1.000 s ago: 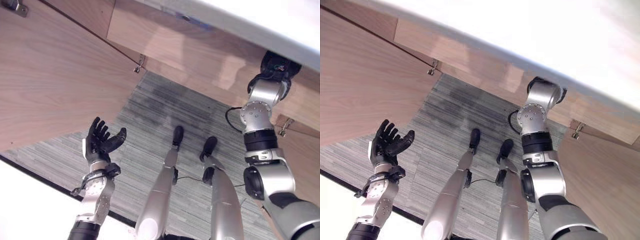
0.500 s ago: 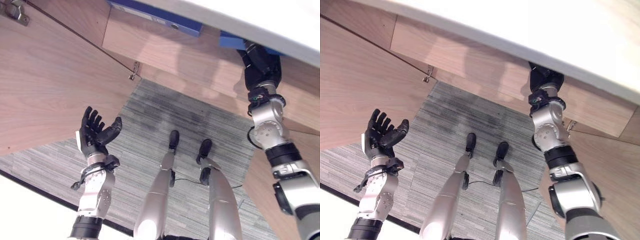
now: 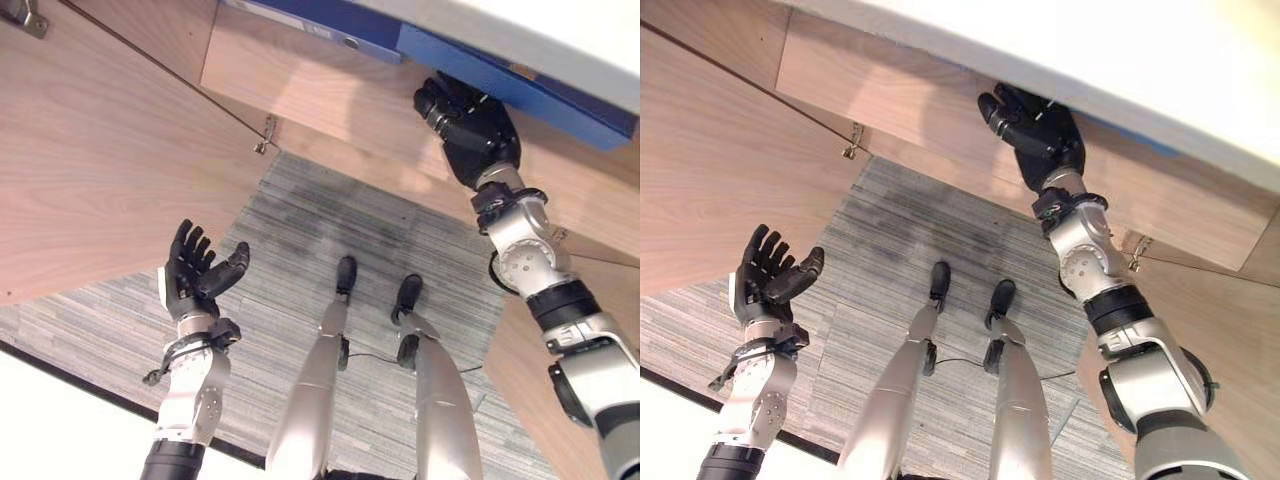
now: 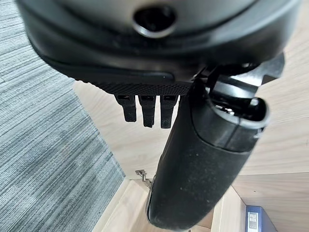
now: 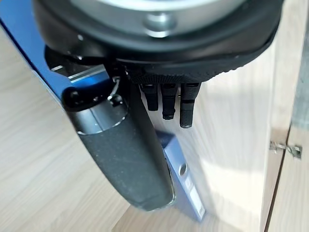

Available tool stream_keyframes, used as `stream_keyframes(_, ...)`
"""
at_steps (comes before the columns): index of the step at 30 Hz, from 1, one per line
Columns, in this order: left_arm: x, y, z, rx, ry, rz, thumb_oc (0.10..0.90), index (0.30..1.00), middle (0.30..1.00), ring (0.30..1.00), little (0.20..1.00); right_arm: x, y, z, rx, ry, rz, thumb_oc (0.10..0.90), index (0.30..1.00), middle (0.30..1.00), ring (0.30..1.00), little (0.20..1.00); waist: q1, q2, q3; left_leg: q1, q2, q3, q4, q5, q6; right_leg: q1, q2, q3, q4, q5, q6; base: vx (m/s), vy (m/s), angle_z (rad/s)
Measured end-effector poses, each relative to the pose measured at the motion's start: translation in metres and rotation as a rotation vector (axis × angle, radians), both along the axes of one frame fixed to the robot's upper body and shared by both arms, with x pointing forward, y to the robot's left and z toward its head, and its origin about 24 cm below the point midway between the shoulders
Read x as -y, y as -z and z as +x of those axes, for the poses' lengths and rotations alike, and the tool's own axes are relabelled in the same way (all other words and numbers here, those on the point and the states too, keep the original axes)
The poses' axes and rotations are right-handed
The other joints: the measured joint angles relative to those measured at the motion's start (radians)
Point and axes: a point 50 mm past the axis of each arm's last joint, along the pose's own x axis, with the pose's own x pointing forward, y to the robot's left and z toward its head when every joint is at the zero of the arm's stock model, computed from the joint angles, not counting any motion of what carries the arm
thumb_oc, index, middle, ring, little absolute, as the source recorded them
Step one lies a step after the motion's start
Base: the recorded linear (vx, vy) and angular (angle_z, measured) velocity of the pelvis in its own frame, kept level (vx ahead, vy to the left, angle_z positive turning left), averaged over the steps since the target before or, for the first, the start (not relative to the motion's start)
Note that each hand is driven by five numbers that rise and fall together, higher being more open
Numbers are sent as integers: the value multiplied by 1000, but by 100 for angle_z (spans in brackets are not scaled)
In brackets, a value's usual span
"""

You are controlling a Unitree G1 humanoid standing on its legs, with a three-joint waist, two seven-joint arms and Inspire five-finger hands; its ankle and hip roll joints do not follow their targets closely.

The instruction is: Put the empty folder in the office cabinet

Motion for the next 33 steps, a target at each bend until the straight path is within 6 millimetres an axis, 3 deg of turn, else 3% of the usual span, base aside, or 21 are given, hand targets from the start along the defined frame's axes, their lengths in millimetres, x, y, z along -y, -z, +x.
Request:
stream_keyframes(6,0,0,0,3,1,1,800,900,900,900,900,-7,16,-1,-41,-15,40,800,900,900,900,900,1,-3,1,34,-2,4,-7,-4,5,37,0,6,-15,3,6,-2,8,-1)
stream_keyframes(10,-2,2,-2,-6,-6,-2,800,900,900,900,900,-13,12,0,-16,-17,263,800,900,900,900,900,1,-4,1,35,-1,8,-11,-7,4,38,2,8,-23,4,10,3,7,-4)
stream_keyframes(12,-2,3,-2,-9,-8,-6,800,900,900,900,900,-8,10,0,-1,14,337,800,900,900,900,900,4,-4,2,35,-2,7,-13,-8,1,38,1,8,-23,4,13,0,0,0)
stream_keyframes(13,-3,4,-2,-13,-10,-9,800,900,900,900,900,-1,11,2,-7,46,295,800,900,900,900,900,5,-5,2,35,-2,7,-12,-8,1,38,1,9,-23,5,14,0,0,0)
stream_keyframes(14,-2,4,-2,-12,-8,-10,800,900,900,900,900,8,14,5,-30,83,198,800,900,900,900,900,4,-6,2,35,-2,7,-12,-8,1,38,0,8,-23,6,16,3,-23,4)
stream_keyframes(15,-3,4,-2,-11,-8,-11,800,900,900,900,900,30,9,8,-54,145,-64,800,900,900,900,900,7,-7,2,35,-4,5,-11,-7,2,40,-2,7,-22,5,18,2,-33,5)
stream_keyframes(17,-5,3,-2,-10,-7,-14,800,900,900,900,900,50,-4,10,-84,193,-411,800,900,900,900,900,4,-15,0,34,-6,0,-10,-6,4,44,-3,3,-23,7,21,13,-46,5)
stream_keyframes(18,-7,1,-3,-6,5,9,800,900,900,900,900,61,-28,11,-80,233,-746,800,900,900,900,900,4,-23,-1,30,-5,-5,-9,-4,3,43,-4,-5,-24,9,22,24,-45,9)
stream_keyframes(19,-9,-1,-3,-6,16,29,800,900,900,900,900,69,-47,10,-75,267,-946,800,900,900,900,900,-5,-25,-2,26,-5,-10,-9,-3,4,42,-5,-11,-26,10,23,10,-18,11)
stream_keyframes(21,-12,-10,-3,15,45,80,800,900,900,900,900,85,-76,7,-108,358,-1170,800,900,900,900,900,-3,-58,-6,23,-2,-20,-13,1,6,40,-3,-21,-28,10,22,22,-39,9)
stream_keyframes(23,-12,-22,-8,45,82,131,800,900,900,900,900,101,-83,0,-153,413,-1360,800,900,900,900,900,1,-86,-8,15,-2,-33,-14,1,5,37,0,-30,-28,4,20,17,-33,16)
stream_keyframes(27,-16,-23,-9,44,89,152,800,900,900,900,900,94,-94,-3,-126,403,-1515,800,900,900,900,900,-1,-95,-11,15,-6,-27,-26,9,3,35,-4,-25,-41,16,19,1,-8,-1)
stream_keyframes(33,-17,-30,-5,71,81,169,800,900,900,900,900,74,-86,-10,-84,314,-1590,800,900,900,900,900,-7,-95,-11,17,-4,-13,-26,11,5,38,-1,-19,-54,22,23,-1,-1,-7)
